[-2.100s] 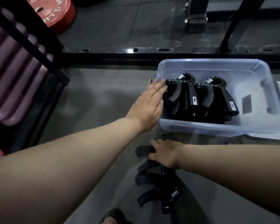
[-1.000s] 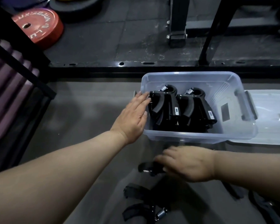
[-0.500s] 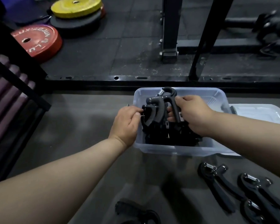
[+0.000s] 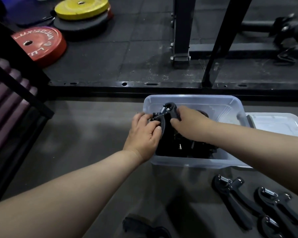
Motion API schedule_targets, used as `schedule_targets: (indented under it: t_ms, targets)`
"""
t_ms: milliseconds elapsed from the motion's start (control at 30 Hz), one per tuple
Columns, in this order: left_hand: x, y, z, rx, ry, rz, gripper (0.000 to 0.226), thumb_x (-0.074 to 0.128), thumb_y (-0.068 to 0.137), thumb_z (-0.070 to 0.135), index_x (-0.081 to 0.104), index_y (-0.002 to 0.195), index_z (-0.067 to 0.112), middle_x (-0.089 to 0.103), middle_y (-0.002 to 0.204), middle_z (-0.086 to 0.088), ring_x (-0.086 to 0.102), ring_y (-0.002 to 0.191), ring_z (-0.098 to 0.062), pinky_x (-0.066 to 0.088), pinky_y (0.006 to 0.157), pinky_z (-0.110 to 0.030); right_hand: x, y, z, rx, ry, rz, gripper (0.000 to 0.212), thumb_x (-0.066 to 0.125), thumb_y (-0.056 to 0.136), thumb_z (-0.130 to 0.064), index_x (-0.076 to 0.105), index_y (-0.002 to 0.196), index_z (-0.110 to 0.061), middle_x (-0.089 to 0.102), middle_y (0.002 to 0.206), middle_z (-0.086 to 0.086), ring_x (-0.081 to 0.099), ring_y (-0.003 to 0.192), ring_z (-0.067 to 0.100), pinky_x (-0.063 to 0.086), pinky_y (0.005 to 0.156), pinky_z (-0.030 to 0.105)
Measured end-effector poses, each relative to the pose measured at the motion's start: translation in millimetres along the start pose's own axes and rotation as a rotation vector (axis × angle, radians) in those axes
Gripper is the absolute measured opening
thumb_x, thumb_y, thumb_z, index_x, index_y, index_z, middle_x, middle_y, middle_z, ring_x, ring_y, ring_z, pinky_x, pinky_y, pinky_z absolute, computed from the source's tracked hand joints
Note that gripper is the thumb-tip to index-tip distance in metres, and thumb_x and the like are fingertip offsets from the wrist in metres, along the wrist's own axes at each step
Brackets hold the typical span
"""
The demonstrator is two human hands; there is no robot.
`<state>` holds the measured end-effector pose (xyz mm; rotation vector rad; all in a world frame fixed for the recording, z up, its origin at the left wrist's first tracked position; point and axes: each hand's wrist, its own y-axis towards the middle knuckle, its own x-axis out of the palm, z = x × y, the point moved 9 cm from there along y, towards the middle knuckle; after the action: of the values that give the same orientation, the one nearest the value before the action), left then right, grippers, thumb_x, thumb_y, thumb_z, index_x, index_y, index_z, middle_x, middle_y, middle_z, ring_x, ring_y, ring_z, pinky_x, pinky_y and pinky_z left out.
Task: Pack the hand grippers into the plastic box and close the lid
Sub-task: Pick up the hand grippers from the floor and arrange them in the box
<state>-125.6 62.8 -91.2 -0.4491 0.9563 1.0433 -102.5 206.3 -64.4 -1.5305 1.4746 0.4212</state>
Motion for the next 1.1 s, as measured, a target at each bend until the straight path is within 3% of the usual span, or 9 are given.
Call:
schedule_targets:
  t_ms: [100,200,333,400,533,733,933,1033,1100]
  targets:
    - [1,-1,-1,-0.005,0.014,-0.008,0.06,0.022,0.087,0.05,0.063,0.121,0.023,0.042,0.143,0.001,0.016,0.14,-0.018,0.02,0.117,-0.035,3,-1,-4,-0.033,-0.269,-0.038,0.037,0.046,0.093,-0.038,0.044,0.114,-0.009,0.064,0.096,0.009,0.063,0.087,0.028,0.051,0.075,0.036]
    - [0,-1,-1,0.007,0.007,0.017,0.06,0.022,0.089,0.047,0.06,0.127,0.02,0.04,0.146,-0.001,0.018,0.14,-0.02,0.019,0.118,-0.035,11,2,-1,-0.028,-0.359,-0.069,0.037,0.041,0.096,-0.03,0.042,0.118,0.0,0.064,0.104,0.017,0.062,0.095,0.034,0.045,0.074,0.035]
    - [-6,-3,1,0.012,-0.039,0.062,0.061,0.02,0.09,0.044,0.059,0.124,0.011,0.044,0.142,-0.008,0.024,0.137,-0.023,0.016,0.117,-0.035,5,1,2,-0.029,-0.316,0.049,0.025,0.04,0.093,-0.028,0.04,0.105,-0.006,0.053,0.074,0.004,0.055,0.075,0.031,0.044,0.069,0.036]
    - [-5,-3,1,-0.002,-0.038,0.043,0.063,0.021,0.088,0.046,0.063,0.118,0.012,0.042,0.144,-0.007,0.021,0.139,-0.021,0.017,0.118,-0.035,5,0,3,-0.027,-0.362,0.074,0.028,0.038,0.093,-0.03,0.041,0.107,-0.006,0.052,0.075,0.004,0.053,0.074,0.031,0.044,0.068,0.038]
    - [-1,-2,1,-0.048,0.06,-0.029,0.07,0.021,0.081,0.059,0.072,0.101,0.016,0.035,0.15,0.0,0.009,0.143,-0.015,0.021,0.116,-0.034,11,0,3,-0.089,-0.443,0.062,0.051,0.036,0.093,-0.042,0.039,0.125,-0.003,0.062,0.087,0.01,0.061,0.078,0.032,0.051,0.072,0.041]
    - [0,-2,5,-0.037,0.196,-0.064,0.068,0.034,0.08,0.066,0.072,0.101,0.013,0.031,0.152,0.001,0.007,0.144,-0.016,0.021,0.117,-0.033,15,-1,6,-0.139,-0.427,0.017,0.084,0.041,0.088,-0.055,0.014,0.15,-0.004,0.067,0.092,0.009,0.066,0.084,0.028,0.056,0.076,0.042]
    - [1,-2,2,-0.047,0.171,-0.049,0.062,0.037,0.083,0.058,0.073,0.099,0.01,0.033,0.152,-0.002,0.009,0.144,-0.018,0.021,0.118,-0.038,18,0,5,-0.192,-0.468,0.075,0.084,0.036,0.091,-0.059,0.019,0.151,-0.001,0.051,0.132,0.019,0.047,0.124,0.034,0.042,0.098,0.043]
    - [0,-3,4,-0.027,0.157,-0.053,0.067,0.03,0.084,0.061,0.073,0.101,0.012,0.034,0.151,-0.002,0.009,0.143,-0.019,0.022,0.117,-0.04,14,-5,8,-0.155,-0.448,0.086,0.073,0.033,0.093,-0.057,0.031,0.146,-0.006,0.045,0.133,0.018,0.04,0.127,0.035,0.039,0.101,0.045]
    - [0,-4,5,-0.017,0.11,-0.045,0.072,0.021,0.085,0.059,0.073,0.098,0.012,0.035,0.15,-0.004,0.01,0.143,-0.019,0.021,0.117,-0.039,2,-16,1,-0.232,-0.35,0.213,0.054,0.038,0.094,-0.049,0.046,0.132,-0.011,0.047,0.125,0.013,0.043,0.122,0.033,0.042,0.098,0.043]
